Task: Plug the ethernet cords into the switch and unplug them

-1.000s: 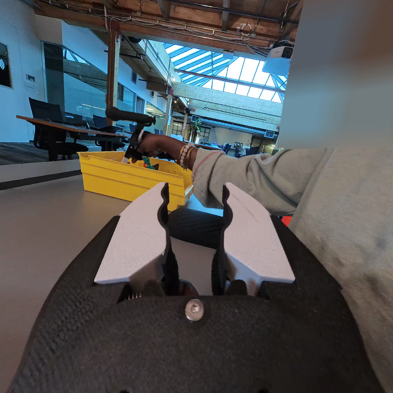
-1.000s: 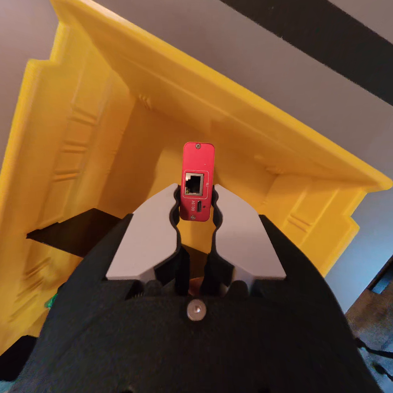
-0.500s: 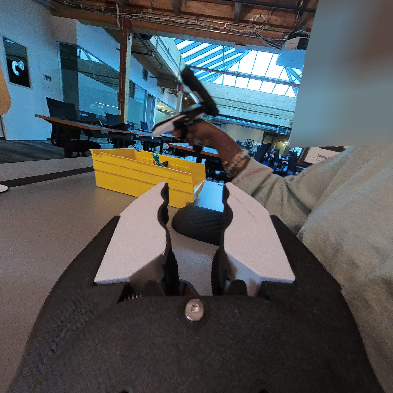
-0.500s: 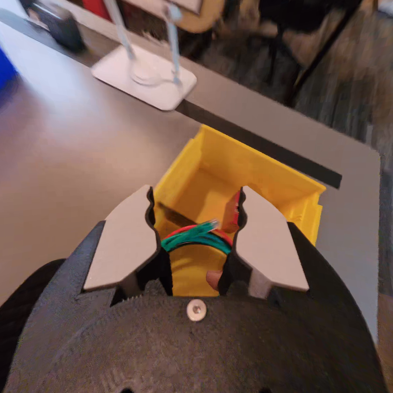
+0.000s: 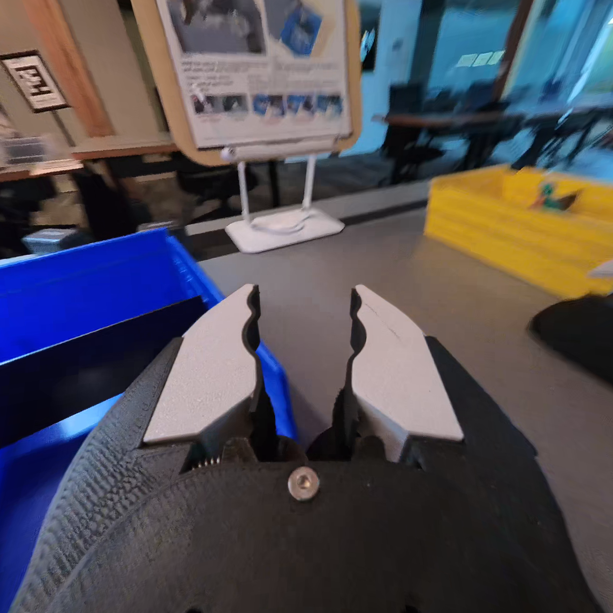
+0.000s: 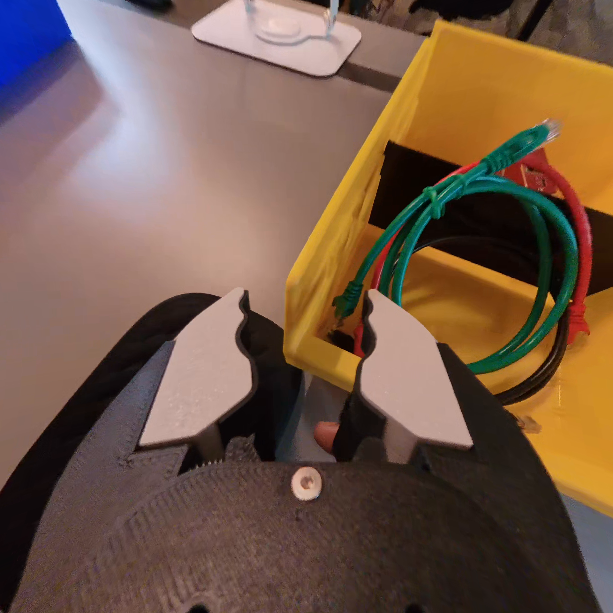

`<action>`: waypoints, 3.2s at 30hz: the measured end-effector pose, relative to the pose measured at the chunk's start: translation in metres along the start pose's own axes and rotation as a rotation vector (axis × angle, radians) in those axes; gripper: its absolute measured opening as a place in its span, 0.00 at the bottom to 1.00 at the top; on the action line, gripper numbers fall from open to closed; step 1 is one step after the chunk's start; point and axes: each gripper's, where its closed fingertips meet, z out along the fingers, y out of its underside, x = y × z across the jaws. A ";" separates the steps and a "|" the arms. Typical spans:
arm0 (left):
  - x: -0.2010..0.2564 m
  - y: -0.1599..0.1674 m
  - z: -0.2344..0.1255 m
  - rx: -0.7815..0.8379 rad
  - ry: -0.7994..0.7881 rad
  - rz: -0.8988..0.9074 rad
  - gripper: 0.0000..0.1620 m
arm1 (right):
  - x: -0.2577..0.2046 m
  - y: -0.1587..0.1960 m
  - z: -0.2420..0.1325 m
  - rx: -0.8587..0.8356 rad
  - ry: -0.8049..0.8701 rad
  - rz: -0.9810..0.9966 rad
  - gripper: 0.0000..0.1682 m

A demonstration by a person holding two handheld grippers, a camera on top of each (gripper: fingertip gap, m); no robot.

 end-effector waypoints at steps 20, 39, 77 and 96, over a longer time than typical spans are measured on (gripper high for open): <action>-0.037 0.044 0.003 -0.225 -0.185 0.251 0.27 | 0.002 0.006 0.020 -0.059 0.150 -0.119 0.11; -0.045 0.078 0.003 -0.374 -0.169 0.337 0.16 | -0.002 0.005 0.025 -0.041 0.184 -0.241 0.11; -0.032 0.035 0.002 -0.165 -0.099 0.091 0.40 | 0.013 -0.010 0.003 0.150 0.220 -0.098 0.54; -0.079 -0.028 -0.031 -0.015 -0.445 -0.014 0.89 | 0.046 -0.044 -0.046 0.213 0.486 0.050 0.87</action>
